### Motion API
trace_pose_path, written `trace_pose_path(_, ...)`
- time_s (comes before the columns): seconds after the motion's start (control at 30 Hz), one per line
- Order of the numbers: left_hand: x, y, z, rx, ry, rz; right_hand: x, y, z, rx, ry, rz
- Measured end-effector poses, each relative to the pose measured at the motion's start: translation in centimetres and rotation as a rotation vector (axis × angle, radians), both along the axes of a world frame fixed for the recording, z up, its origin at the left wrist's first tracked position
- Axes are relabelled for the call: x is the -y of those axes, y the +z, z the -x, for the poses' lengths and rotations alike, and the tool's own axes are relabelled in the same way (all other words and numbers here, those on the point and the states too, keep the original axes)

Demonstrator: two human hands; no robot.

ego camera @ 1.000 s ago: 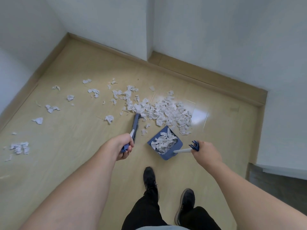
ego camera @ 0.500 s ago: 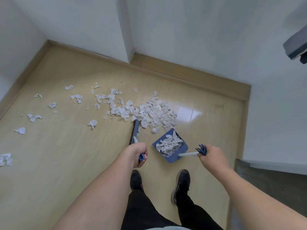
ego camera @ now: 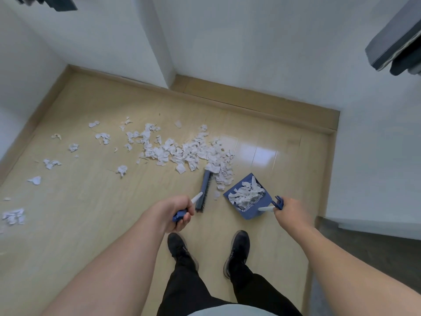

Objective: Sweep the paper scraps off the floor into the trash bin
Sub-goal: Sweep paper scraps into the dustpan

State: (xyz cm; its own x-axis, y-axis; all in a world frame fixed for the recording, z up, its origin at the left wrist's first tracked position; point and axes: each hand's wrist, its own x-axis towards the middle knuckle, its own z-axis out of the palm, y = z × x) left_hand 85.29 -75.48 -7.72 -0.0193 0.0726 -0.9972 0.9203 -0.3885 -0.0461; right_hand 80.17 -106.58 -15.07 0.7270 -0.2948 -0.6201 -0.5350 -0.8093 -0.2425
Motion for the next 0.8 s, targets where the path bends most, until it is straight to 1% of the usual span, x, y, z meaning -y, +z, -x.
trace_pose_path(0.13, 2.8, -1.6, -0.8, 0.047, -0.173, -0.064, 0.4, -1.9, 0.2, -0.024, 0.031, 0.013)
trace_pose_path(0.2, 4.1, -2.4, -0.9, 0.053, -0.212, -0.070, 0.6, -2.6, 0.3, -0.009, 0.000, 0.025)
trace_pose_path(0.27, 4.9, -2.7, -1.0, 0.033, -0.172, -0.037, 0.9, -3.0, 0.3, 0.012, -0.027, 0.033)
trace_pose_path(0.37, 4.9, -2.4, -1.0, -0.029, -0.030, 0.059, 1.2, -3.1, 0.4, 0.001, -0.020, 0.041)
trace_pose_path(0.43, 4.3, -1.9, -1.0, -0.038, 0.059, 0.102, 1.3, -2.8, 0.4, -0.002, -0.015, 0.040)
trace_pose_path(0.5, 3.5, -1.0, -0.9, -0.037, 0.087, 0.111, 1.7, -2.4, 0.8, -0.008, -0.009, 0.029)
trace_pose_path(0.63, 2.6, 0.7, -1.2, -0.030, 0.016, 0.082, 2.6, -1.6, 1.6, -0.029, 0.030, 0.014)
trace_pose_path(0.8, 4.4, 1.3, -2.3, 0.047, -0.175, 0.019, 3.8, -0.9, 2.4, -0.025, 0.027, 0.031)
